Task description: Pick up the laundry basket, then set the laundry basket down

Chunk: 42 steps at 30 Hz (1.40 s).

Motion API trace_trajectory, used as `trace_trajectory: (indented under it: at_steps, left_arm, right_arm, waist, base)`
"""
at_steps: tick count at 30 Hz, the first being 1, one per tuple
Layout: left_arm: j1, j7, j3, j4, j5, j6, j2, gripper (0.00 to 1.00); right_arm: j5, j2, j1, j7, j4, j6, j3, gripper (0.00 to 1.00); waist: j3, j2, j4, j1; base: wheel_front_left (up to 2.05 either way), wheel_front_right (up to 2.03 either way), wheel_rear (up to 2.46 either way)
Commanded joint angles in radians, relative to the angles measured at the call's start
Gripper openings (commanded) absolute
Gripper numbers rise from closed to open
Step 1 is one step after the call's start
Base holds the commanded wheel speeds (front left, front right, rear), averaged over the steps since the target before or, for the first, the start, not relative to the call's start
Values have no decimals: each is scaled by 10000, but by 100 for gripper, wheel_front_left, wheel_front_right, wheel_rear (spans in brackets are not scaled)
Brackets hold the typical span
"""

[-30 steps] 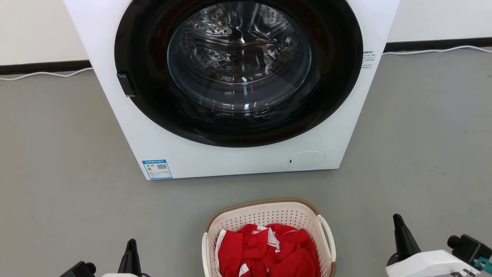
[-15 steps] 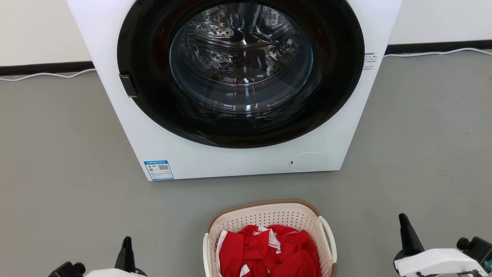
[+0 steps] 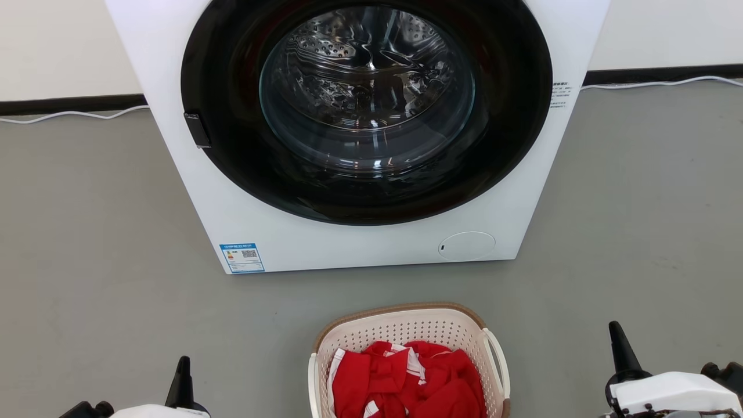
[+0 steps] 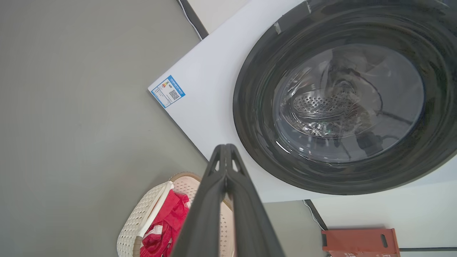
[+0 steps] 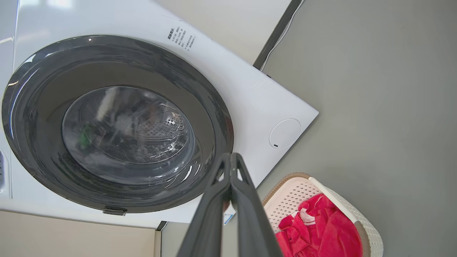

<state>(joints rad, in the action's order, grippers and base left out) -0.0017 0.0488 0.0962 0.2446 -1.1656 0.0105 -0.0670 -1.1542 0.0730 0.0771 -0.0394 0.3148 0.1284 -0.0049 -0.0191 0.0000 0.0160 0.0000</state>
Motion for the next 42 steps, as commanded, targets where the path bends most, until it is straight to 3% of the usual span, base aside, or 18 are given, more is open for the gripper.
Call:
trace_trajectory:
  at_steps: [1, 42]
  left_arm:
    - [-569, -32, -309, -194, -288, 133, -140, 0]
    - [-1007, -1215, -1603, -24, -4592, 1154, -146, 0]
  right_arm:
    - [-248, 87, 259, 126, -313, 16, 48, 0]
    - [-4520, -64, 286, 1300, -695, 23, -834, 0]
  waist:
    - [4, 0, -4, 0]
    - [153, 0, -153, 0]
  base:
    - [0, 0, 0]
    - [0, 0, 0]
